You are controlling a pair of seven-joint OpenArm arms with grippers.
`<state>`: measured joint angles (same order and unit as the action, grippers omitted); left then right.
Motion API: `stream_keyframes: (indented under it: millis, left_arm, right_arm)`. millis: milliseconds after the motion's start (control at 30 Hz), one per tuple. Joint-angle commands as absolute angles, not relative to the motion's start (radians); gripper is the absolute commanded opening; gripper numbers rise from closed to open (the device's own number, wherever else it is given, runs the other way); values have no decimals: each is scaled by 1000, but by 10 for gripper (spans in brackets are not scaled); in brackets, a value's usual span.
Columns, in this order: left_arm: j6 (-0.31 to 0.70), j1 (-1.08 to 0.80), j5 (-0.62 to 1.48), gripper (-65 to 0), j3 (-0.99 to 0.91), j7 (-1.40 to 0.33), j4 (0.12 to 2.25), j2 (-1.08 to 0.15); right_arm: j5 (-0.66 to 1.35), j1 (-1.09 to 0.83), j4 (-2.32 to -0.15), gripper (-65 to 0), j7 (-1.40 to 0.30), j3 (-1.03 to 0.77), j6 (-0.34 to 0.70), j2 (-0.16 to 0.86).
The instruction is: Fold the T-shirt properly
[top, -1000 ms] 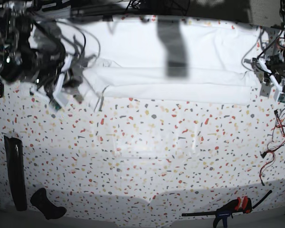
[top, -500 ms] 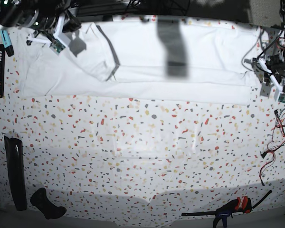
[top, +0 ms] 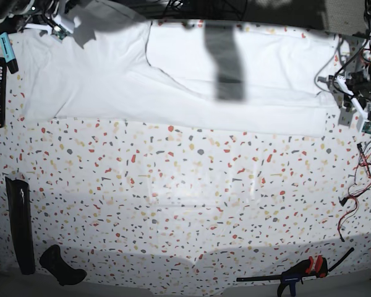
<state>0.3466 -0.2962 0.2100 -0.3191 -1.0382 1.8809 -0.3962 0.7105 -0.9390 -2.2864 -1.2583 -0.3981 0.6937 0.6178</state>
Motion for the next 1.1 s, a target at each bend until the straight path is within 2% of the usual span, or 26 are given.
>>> stream_keyframes:
  millis: [0,133,433,767,900,1067]
  left_arm:
    - [343,-290,209,-458,-327,-1022,1899,-413]
    - [343,-290,209,-458,-327,-1016,1899,-413]
    - [343,-288,210,-458,-327,-960,1899,-413]
    - [343,-285,219,-458,-327,-972,1900,-413]
    - [348,-285,369,-458,-327,-972,1900,-413]
    - [488,-286,610,-458,-326,-1044,1900,-413]
  right_arm:
    - [711,-960,-2304,-650,-1269,-404,698,635]
    - [680,-967,-2297,-650,-1297,-404,698,646]
    - [443,-967,-2297,-650,-1263,-407,698,645]
    - [408,-964,-2297,-650,-1213,-407,698,646]
    - [385,-964,-2297,-650,-1212,-406,698,646]
    - [385,-964,-2297,-650,-1212,-407,698,646]
